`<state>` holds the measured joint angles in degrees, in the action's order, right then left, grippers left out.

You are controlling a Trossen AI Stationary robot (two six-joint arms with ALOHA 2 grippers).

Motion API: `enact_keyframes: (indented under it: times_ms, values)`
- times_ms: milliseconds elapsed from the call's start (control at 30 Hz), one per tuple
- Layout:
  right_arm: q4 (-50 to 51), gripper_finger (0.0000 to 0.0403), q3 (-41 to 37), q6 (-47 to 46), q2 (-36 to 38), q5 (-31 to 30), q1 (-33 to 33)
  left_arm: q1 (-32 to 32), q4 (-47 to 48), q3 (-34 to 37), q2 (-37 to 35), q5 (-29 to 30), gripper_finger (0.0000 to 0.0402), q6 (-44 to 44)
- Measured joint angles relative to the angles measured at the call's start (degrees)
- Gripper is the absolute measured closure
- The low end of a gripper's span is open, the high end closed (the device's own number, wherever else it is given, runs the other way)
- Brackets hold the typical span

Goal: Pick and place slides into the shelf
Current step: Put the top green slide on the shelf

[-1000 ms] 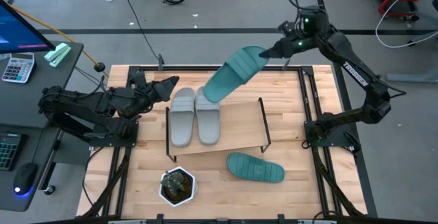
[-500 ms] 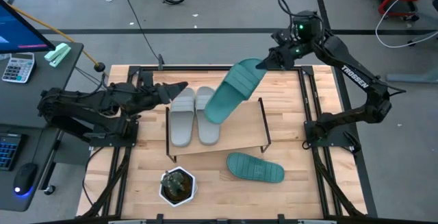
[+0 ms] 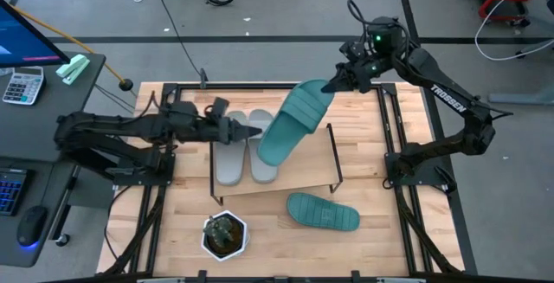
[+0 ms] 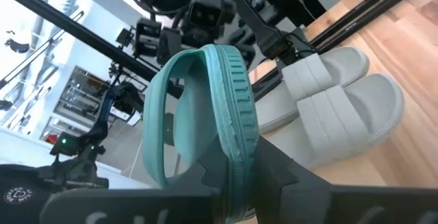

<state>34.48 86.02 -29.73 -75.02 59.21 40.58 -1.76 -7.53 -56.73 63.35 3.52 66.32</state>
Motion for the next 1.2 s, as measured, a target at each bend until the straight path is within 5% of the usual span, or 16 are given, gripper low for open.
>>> enact_keyframes:
  times_ms: [367,767,1200]
  values:
    - [-0.03,0.0363,0.00,1.46,0.00,-3.64,0.02,-0.72,-3.26,0.00,3.70,-3.63,0.0186,2.07]
    - [-3.96,0.0363,-0.02,1.17,0.02,-10.38,0.07,-1.73,-3.41,0.00,3.70,8.45,0.0179,-0.95]
    - [-4.60,0.0363,-0.02,0.73,0.02,-13.46,2.50,-1.73,-3.36,0.00,3.67,14.04,0.0186,-3.47]
